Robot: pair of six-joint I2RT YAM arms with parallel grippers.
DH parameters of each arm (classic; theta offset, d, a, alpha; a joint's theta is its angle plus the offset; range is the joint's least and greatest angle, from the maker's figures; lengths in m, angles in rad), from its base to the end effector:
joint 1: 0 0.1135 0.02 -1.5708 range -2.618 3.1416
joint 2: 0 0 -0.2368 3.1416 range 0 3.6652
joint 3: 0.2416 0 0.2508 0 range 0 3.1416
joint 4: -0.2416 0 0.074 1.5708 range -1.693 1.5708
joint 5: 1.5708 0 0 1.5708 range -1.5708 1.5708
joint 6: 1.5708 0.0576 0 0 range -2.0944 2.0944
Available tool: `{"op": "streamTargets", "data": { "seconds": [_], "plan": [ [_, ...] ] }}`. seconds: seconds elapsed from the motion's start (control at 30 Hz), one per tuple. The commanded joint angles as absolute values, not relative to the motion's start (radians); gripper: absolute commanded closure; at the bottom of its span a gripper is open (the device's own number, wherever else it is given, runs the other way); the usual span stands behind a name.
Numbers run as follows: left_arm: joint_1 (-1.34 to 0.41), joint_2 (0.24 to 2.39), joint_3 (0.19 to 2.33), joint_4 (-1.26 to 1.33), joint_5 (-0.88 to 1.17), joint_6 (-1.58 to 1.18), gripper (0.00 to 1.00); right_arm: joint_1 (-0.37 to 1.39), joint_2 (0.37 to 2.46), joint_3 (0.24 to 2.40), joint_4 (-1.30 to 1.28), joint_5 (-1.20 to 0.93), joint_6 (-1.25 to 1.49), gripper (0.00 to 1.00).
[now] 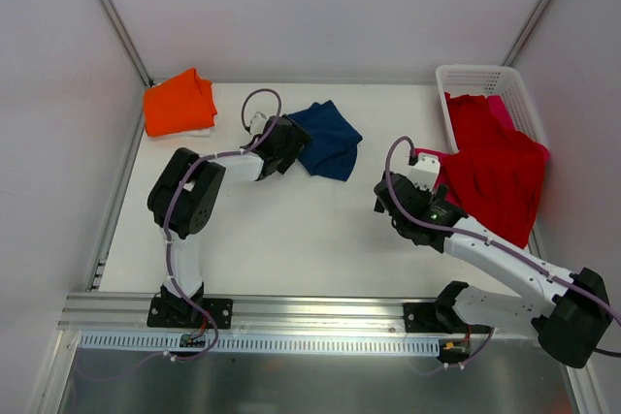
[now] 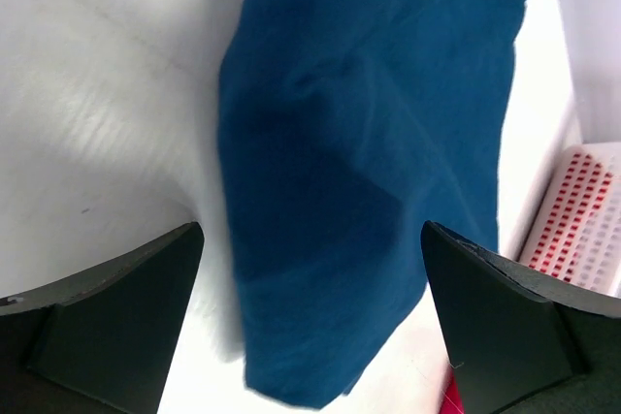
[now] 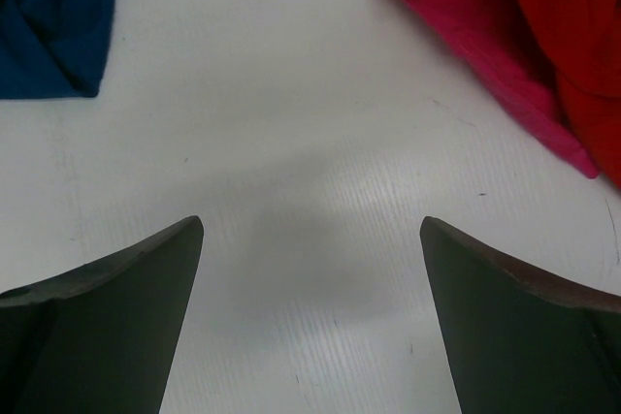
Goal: Fold and stack the t-shirts
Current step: Put the neatly folded tshirt into the corner of the board with the left arm
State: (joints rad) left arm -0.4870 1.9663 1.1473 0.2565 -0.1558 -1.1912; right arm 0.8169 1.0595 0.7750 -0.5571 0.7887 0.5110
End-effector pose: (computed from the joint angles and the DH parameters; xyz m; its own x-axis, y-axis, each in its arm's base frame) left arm 0.3861 -0.1943 0.1253 -0.4963 -0.7755 -0.3903 -0.3094 0.5781 -0.7550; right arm 0.1879 0.1405 0.2238 -0.5383 -0.0697 -0.8399 0.0837 0.9872 -0.1356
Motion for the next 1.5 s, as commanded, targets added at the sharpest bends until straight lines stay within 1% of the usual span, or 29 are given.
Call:
{"op": "streamTargets", "data": {
  "seconds": [0.0,0.07,0.17,0.2,0.23,0.27,0.3,0.33,0.43,0.47,0.53,0.63,0.67,0.73,0.77,0.9,1.03,1.1,1.17,1.27,1.47],
  "plan": [
    [-0.511,2.043,1.155,0.210,-0.233,-1.235,0.01,0.776,1.049,0.761,-0.514,0.769,0.454,0.01],
    [-0.520,2.078,1.172,0.224,-0.250,-1.249,0.01,0.750,1.045,0.752,-0.503,0.755,0.431,0.00],
    [-0.526,2.146,1.222,0.265,-0.250,-1.278,0.07,0.720,1.045,0.742,-0.482,0.733,0.405,0.01],
    [-0.525,2.189,1.259,0.284,-0.245,-1.284,0.16,0.712,1.046,0.741,-0.476,0.730,0.400,0.01],
    [-0.525,2.209,1.282,0.288,-0.236,-1.284,0.21,0.706,1.049,0.739,-0.472,0.723,0.397,0.00],
    [-0.525,2.226,1.310,0.291,-0.229,-1.282,0.38,0.695,1.052,0.736,-0.469,0.721,0.393,0.00],
    [-0.526,2.239,1.359,0.301,-0.233,-1.255,0.66,0.689,1.052,0.735,-0.465,0.716,0.387,0.01],
    [-0.526,2.262,1.385,0.284,-0.236,-1.256,1.00,0.680,1.054,0.733,-0.462,0.709,0.384,0.00],
    [-0.512,2.283,1.489,0.223,-0.224,-1.235,1.00,0.670,1.054,0.727,-0.457,0.700,0.379,0.00],
    [-0.505,2.287,1.541,0.218,-0.206,-1.189,1.00,0.669,1.051,0.727,-0.456,0.698,0.379,0.00],
    [-0.473,2.286,1.572,0.219,-0.178,-1.142,1.00,0.666,1.046,0.724,-0.453,0.692,0.387,0.01],
    [-0.413,2.292,1.660,0.181,-0.088,-0.973,1.00,0.666,1.032,0.715,-0.439,0.677,0.399,0.01],
    [-0.396,2.295,1.701,0.163,-0.063,-0.877,1.00,0.666,1.028,0.712,-0.422,0.667,0.400,0.00],
    [-0.341,2.313,1.780,0.112,-0.003,-0.787,1.00,0.666,1.026,0.707,-0.408,0.643,0.411,0.01],
    [-0.321,2.315,1.795,0.062,0.046,-0.717,1.00,0.664,1.029,0.710,-0.400,0.635,0.414,0.01],
    [-0.218,2.307,1.862,0.006,0.155,-0.537,1.00,0.666,1.017,0.703,-0.384,0.600,0.426,0.01],
    [-0.146,2.336,2.012,-0.093,0.224,-0.307,1.00,0.666,0.996,0.698,-0.367,0.592,0.422,0.01],
    [-0.120,2.350,2.055,-0.138,0.259,-0.249,0.98,0.664,0.971,0.693,-0.368,0.592,0.420,0.00],
    [-0.078,2.355,2.074,-0.178,0.287,-0.218,0.96,0.666,0.945,0.683,-0.371,0.600,0.414,0.01],
    [-0.035,2.341,2.085,-0.216,0.296,-0.169,1.00,0.664,0.885,0.647,-0.371,0.623,0.413,0.01],
    [0.018,2.286,2.082,-0.301,0.299,-0.101,1.00,0.658,0.848,0.617,-0.371,0.623,0.410,0.01]
  ]
}}
